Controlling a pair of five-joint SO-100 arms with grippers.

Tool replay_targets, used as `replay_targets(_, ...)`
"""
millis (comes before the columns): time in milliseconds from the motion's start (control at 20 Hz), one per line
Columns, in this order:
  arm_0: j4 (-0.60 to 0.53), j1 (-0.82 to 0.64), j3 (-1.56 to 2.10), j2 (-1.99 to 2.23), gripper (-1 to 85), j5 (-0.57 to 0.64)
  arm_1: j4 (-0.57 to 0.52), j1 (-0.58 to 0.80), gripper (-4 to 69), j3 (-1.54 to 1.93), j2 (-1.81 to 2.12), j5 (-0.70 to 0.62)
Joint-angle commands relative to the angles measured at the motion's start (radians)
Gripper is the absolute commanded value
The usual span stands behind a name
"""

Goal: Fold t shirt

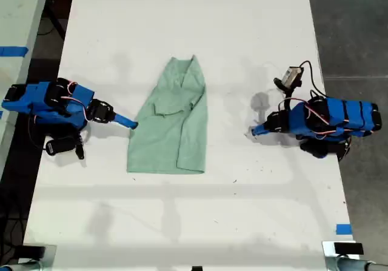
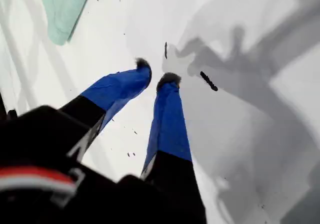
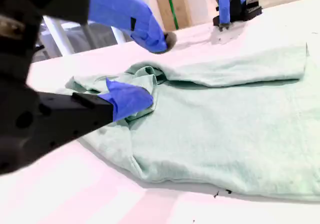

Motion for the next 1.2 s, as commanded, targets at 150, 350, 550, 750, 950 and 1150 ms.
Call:
replay_targets(150,0.012,0.054,-0.020,0.006,14.3,-0.135,0.003,0.009,6.4,0.058,0.008,-0.006)
replay_targets(350,0.075,0.287,-0.164,0.008,-0.1,-0.503,0.003,0.009,6.4,0.058,0.008,-0.006)
replay_targets(550,-0.026,0.290,-0.169,0.009,2.3,-0.520,0.003,0.009,6.4,0.058,0.008,-0.005)
replay_targets(750,-0.064,0.124,-0.160,0.009,0.0,-0.431,0.003,0.009,6.4,0.058,0.008,-0.005)
replay_targets(950,-0.121,0.026,-0.021,0.011,0.0,-0.411,0.003,0.014,6.5,0.058,0.008,-0.015)
replay_targets(1150,0.181,-0.023,-0.416,-0.454,-0.1,-0.594,0.003,0.017,6.6,0.058,0.008,-0.006)
